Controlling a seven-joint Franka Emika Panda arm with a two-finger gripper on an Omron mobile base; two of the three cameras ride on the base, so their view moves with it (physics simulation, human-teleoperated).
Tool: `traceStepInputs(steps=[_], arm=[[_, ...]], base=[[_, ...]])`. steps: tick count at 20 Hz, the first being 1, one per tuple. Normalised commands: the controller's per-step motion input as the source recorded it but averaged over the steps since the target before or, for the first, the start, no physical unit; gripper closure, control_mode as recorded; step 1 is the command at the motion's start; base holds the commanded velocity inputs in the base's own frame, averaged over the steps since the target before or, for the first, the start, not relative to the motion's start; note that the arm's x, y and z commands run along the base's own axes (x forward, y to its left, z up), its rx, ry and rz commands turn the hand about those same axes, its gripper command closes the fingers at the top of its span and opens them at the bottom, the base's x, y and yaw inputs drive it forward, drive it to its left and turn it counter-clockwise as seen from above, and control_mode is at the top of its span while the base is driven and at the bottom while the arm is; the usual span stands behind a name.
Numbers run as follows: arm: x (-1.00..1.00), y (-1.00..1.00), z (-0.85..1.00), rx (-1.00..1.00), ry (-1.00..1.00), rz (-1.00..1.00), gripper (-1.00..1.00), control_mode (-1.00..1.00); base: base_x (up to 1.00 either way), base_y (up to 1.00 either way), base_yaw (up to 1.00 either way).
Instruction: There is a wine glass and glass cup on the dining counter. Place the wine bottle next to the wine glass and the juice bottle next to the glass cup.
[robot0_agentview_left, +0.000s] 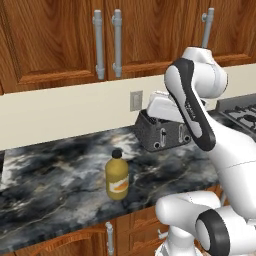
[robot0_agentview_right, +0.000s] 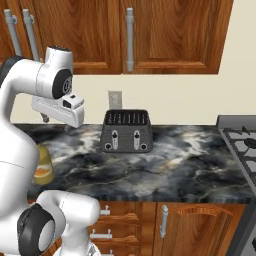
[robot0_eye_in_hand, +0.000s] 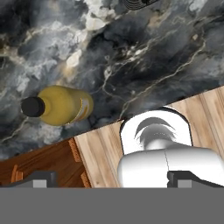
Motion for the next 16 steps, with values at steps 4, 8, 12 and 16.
traceStepInputs(steps=[4, 8, 12, 16], arm=[[0.00, 0.20, -0.43, 0.08, 0.12, 0.00, -1.00, -1.00], [0.00, 0.23, -0.78, 0.19, 0.19, -0.04, -1.00, -1.00], [0.19, 0.31, -0.51, 0.30, 0.24, -0.15, -1.00, -1.00], [0.49, 0.45, -0.27, 0.33, 0.22, -0.24, -1.00, -1.00]], base=[[0.01, 0.05, 0.00], [0.00, 0.00, 0.00], [0.00, 0.00, 0.00], [0.00, 0.00, 0.00]])
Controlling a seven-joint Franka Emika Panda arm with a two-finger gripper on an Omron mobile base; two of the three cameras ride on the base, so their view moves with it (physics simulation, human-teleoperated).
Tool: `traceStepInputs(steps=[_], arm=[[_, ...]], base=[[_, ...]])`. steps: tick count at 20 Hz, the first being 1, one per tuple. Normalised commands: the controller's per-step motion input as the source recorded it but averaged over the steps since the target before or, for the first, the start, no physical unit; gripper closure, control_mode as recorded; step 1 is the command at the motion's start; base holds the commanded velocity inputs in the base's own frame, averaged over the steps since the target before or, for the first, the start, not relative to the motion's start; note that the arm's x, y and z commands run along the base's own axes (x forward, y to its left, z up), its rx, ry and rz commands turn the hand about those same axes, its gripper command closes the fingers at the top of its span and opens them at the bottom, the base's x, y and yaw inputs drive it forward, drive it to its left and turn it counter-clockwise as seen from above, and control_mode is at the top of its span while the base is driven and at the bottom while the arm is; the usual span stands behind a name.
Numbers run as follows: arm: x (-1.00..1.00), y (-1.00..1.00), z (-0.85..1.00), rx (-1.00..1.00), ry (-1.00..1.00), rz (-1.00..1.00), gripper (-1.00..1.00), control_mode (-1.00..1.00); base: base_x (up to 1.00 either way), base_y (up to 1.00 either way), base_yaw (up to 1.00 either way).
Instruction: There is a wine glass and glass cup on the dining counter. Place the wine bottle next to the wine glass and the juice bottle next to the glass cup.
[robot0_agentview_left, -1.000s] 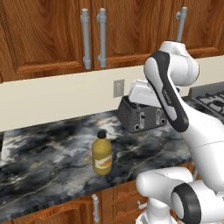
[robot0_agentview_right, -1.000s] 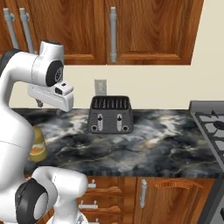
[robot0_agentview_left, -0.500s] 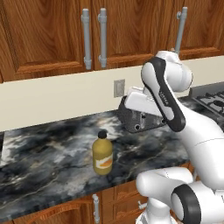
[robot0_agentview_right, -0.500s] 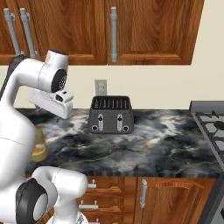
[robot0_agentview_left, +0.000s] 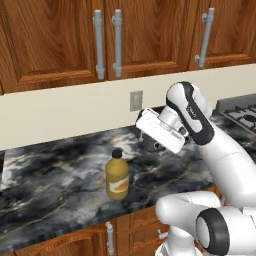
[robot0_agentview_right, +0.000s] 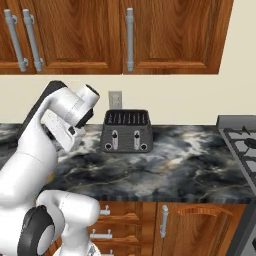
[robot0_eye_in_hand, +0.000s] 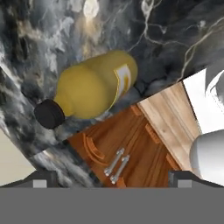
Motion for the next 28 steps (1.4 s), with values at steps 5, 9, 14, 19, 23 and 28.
traceStepInputs(steps=[5, 9, 14, 19, 23, 28], arm=[[0.56, 0.53, -0.19, 0.30, 0.23, -0.26, -1.00, -1.00], [0.53, 0.47, -0.41, 0.18, 0.22, -0.21, -1.00, -1.00], [0.34, 0.44, -0.35, 0.13, 0.20, -0.12, -1.00, -1.00], [-0.24, 0.35, 0.00, 0.14, 0.16, -0.01, -1.00, -1.00], [-0.19, 0.08, 0.00, 0.10, 0.20, 0.00, -1.00, -1.00], [-0.22, 0.00, 0.00, 0.08, 0.15, 0.00, -1.00, -1.00]], base=[[0.00, 0.00, 0.00], [0.00, 0.00, 0.00], [0.00, 0.00, 0.00], [0.00, 0.00, 0.00], [0.00, 0.00, 0.00], [0.00, 0.00, 0.00]])
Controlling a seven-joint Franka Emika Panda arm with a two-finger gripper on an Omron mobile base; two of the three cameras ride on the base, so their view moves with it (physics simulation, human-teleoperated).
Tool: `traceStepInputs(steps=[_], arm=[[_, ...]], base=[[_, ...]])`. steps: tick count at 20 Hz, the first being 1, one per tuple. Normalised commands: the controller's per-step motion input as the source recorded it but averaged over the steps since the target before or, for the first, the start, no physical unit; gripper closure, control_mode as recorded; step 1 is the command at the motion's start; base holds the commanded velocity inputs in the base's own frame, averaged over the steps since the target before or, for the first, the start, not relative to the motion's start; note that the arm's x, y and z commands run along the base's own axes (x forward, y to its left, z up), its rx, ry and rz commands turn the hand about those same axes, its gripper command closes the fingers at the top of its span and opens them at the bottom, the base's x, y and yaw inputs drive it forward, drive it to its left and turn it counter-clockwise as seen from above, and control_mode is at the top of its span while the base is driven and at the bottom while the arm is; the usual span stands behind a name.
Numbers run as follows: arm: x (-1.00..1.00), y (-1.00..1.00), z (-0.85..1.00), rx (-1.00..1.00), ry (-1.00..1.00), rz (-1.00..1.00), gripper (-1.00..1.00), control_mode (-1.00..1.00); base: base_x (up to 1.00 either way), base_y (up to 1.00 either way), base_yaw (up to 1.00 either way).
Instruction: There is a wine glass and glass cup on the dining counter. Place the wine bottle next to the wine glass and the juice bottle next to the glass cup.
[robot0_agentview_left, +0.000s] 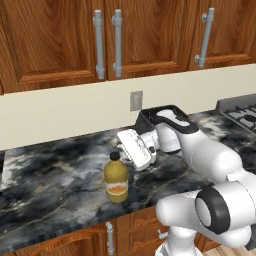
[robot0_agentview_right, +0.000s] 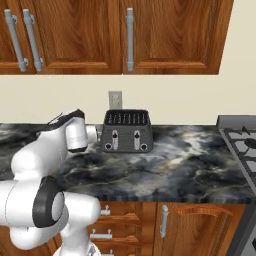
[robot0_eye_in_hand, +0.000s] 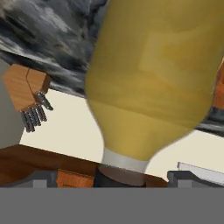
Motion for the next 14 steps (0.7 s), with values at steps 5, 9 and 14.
traceStepInputs(steps=[5, 9, 14], arm=[[-0.22, 0.00, -0.09, 0.00, 0.13, 0.00, -1.00, -1.00], [-0.40, 0.00, -0.01, 0.01, 0.07, 0.00, -1.00, -1.00], [-0.10, 0.00, 0.00, 0.02, 0.12, -0.01, -1.00, -1.00]], base=[[0.00, 0.00, 0.00], [0.00, 0.00, 0.00], [0.00, 0.00, 0.00]])
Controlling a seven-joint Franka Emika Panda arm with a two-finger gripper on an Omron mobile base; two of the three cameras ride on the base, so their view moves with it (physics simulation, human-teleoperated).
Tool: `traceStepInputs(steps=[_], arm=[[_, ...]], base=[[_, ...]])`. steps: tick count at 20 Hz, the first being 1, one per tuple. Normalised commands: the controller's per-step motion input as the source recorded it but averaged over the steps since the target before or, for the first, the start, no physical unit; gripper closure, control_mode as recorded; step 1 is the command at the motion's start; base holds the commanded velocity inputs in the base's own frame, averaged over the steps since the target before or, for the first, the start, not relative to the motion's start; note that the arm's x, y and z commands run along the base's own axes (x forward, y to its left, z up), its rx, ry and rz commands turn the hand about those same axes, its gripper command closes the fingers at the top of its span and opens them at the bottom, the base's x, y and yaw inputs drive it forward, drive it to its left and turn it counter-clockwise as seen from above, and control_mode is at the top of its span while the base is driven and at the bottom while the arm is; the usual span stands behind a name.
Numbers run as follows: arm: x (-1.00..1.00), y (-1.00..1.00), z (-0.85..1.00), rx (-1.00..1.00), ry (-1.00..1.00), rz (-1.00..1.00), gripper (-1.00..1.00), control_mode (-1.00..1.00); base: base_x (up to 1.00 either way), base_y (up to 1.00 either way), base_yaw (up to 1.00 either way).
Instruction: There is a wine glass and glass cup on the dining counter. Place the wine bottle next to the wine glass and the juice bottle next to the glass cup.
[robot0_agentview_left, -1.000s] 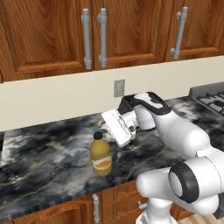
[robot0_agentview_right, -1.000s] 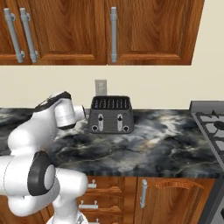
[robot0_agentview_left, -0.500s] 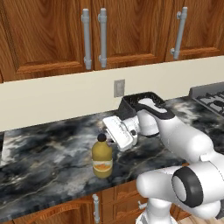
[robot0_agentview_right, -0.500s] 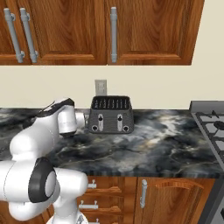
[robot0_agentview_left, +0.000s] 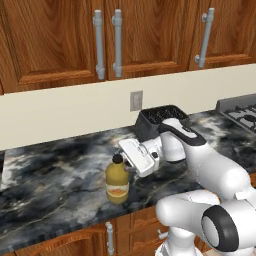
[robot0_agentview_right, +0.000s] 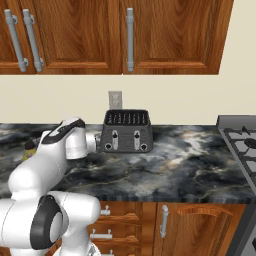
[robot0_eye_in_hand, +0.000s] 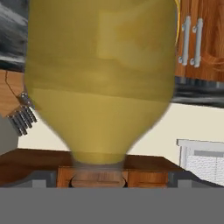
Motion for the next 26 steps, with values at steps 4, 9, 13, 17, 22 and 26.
traceStepInputs(steps=[4, 9, 13, 17, 22, 26], arm=[[0.07, 0.01, -0.09, 0.02, 0.25, -0.04, -1.00, -1.00], [0.36, 0.08, -0.31, 0.00, 0.28, -0.07, -1.00, -1.00], [0.38, 0.31, -0.20, -0.03, 0.16, -0.05, -1.00, -1.00], [0.04, 0.15, 0.00, -0.08, 0.01, -0.01, 1.00, -1.00], [-0.35, -0.17, -0.01, -0.09, 0.00, 0.01, 1.00, -1.00], [-0.63, -0.69, 0.07, -0.01, 0.00, 0.01, 1.00, -1.00]], base=[[0.00, 0.00, 0.00], [0.00, 0.00, 0.00], [0.00, 0.00, 0.00], [0.00, 0.00, 0.00], [0.00, 0.00, 0.00], [0.00, 0.00, 0.00]])
